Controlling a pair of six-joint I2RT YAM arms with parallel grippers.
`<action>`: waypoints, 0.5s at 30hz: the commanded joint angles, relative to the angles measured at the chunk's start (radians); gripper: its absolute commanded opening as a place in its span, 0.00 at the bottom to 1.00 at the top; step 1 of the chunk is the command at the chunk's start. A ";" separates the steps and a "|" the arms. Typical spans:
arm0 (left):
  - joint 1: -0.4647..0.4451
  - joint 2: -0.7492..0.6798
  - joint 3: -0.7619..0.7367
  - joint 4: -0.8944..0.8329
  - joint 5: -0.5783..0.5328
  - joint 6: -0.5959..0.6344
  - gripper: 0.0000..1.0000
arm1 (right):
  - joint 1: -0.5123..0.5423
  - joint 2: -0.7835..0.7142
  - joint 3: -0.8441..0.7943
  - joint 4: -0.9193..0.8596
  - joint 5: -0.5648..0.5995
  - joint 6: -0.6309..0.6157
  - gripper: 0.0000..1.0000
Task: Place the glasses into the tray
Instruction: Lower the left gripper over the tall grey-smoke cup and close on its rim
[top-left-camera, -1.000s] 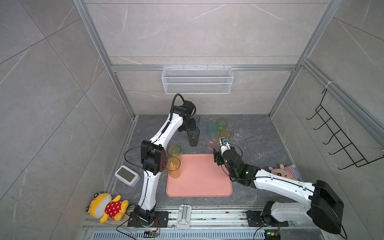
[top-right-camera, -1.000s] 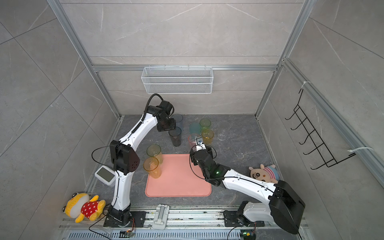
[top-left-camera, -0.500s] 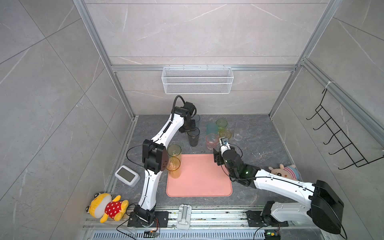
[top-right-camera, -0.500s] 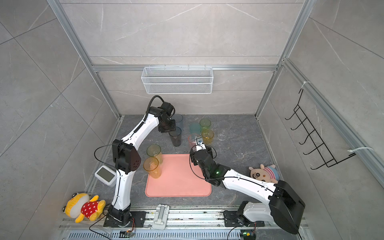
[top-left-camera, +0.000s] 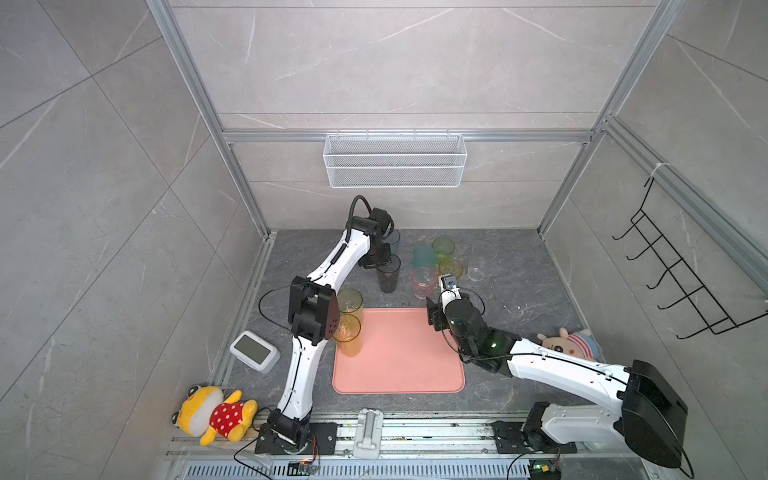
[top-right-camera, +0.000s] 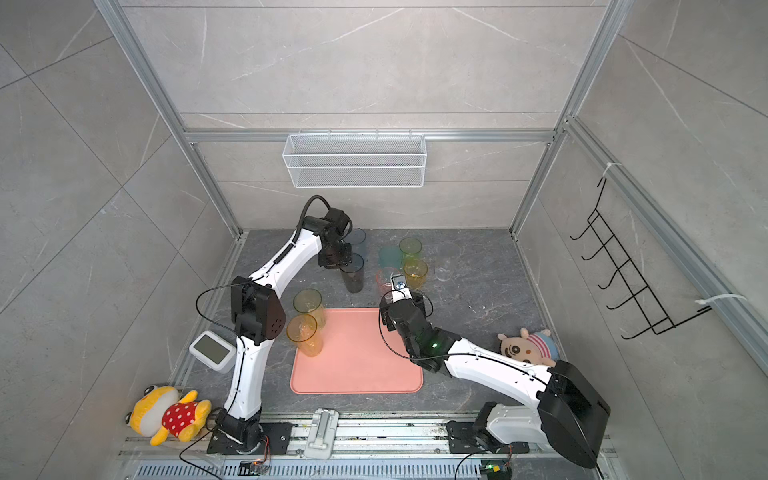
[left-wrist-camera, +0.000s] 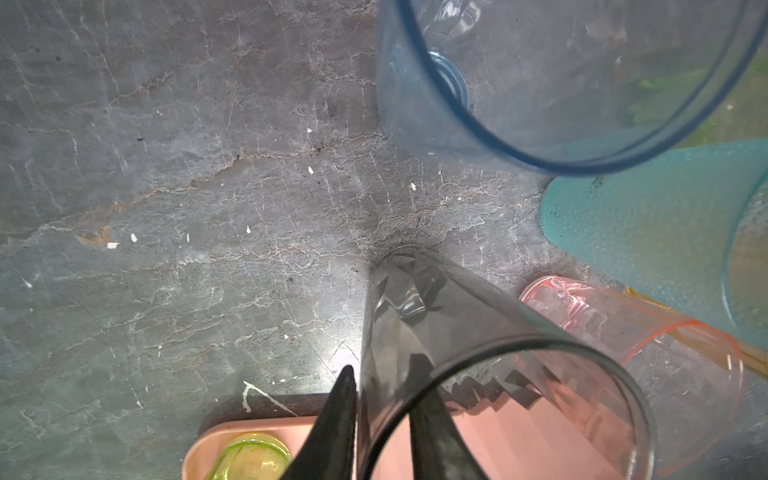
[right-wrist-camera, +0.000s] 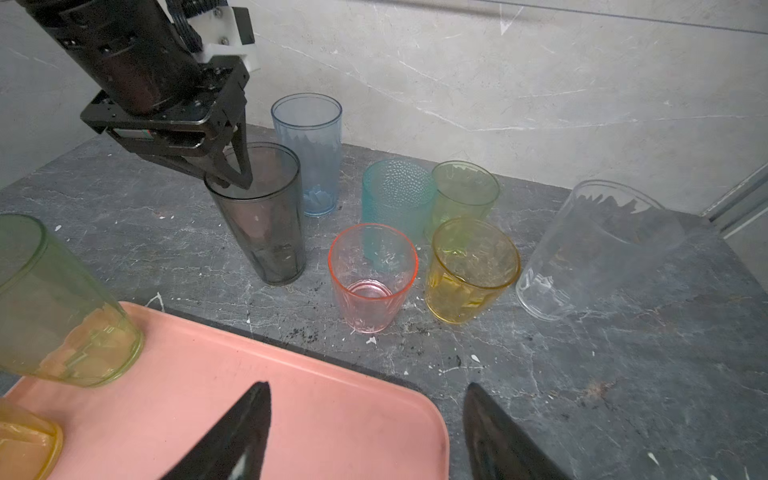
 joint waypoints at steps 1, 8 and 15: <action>-0.003 0.004 0.032 -0.022 -0.024 0.005 0.18 | 0.007 0.009 0.019 -0.015 -0.007 -0.008 0.74; -0.004 -0.021 0.055 -0.043 -0.020 0.011 0.03 | 0.005 0.015 0.021 -0.016 -0.011 -0.006 0.74; -0.013 -0.073 0.048 -0.057 -0.062 0.021 0.00 | 0.006 0.014 0.019 -0.014 -0.010 -0.005 0.74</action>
